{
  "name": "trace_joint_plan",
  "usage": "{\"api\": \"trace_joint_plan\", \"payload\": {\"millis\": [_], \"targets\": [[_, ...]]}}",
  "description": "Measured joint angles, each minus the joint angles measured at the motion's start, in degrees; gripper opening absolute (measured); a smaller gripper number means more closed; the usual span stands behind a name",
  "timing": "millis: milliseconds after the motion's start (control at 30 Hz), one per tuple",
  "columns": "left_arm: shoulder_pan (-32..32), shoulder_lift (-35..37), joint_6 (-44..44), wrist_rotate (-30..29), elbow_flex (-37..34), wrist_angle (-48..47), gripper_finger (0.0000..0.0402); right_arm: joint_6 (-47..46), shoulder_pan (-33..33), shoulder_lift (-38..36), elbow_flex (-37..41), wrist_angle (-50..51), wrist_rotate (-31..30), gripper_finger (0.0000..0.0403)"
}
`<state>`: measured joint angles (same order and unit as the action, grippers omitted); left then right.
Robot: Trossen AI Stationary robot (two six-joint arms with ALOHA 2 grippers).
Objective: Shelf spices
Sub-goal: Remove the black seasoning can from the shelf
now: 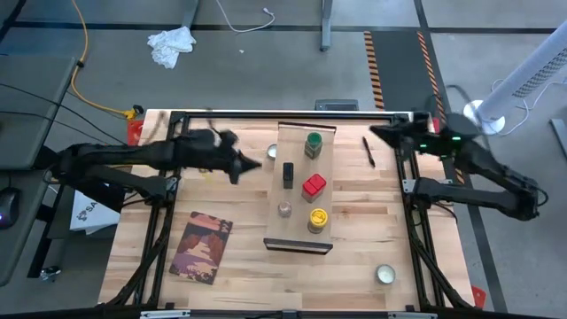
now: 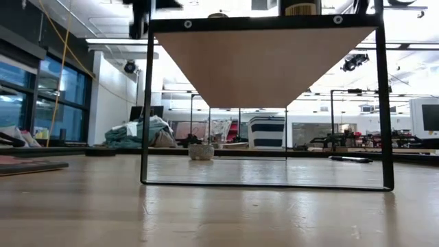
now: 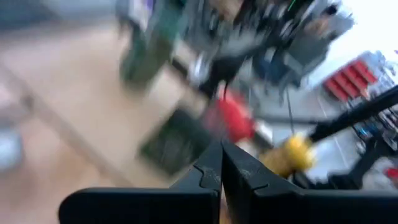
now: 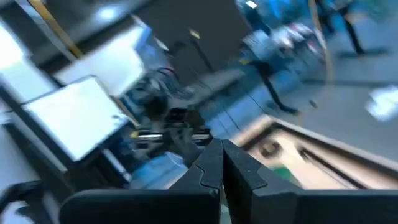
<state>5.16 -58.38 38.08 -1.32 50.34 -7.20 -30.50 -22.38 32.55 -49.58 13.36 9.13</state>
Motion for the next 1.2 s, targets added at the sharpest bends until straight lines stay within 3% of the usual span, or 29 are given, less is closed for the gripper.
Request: {"api": "trace_joint_plan", "payload": {"millis": [267,400,567,733,833,967,1200], "targets": [[-3.1,-3.6,-25.1,-12.8,21.1,-16.1,0.0000,13.4,6.7,9.4,-20.0,16.5,-5.6,0.0000],[-2.9,-6.8,-33.2,-20.2,30.8,-23.3,0.0000,20.2,7.3,15.2,-28.9,25.9,-6.1,0.0000],[-2.9,-7.9,-39.4,-22.8,36.8,-22.6,0.0015,22.6,7.3,20.6,-36.5,34.6,-7.0,0.0000],[-2.9,-9.0,-40.9,-24.1,38.5,-23.1,0.0051,23.7,7.3,23.0,-39.5,36.2,-6.1,0.0000],[-2.9,-10.0,-40.6,-20.7,38.5,-23.0,0.0082,20.6,7.3,23.8,-39.7,35.3,-4.4,0.0000],[-2.9,-12.4,-38.6,-10.6,38.6,-19.4,0.0138,12.5,7.3,25.1,-39.7,34.8,-3.5,0.0000],[-3.0,-17.6,-32.8,4.2,41.3,-3.3,0.0251,12.5,7.3,27.6,-39.6,34.3,-3.5,0.0000]]}}
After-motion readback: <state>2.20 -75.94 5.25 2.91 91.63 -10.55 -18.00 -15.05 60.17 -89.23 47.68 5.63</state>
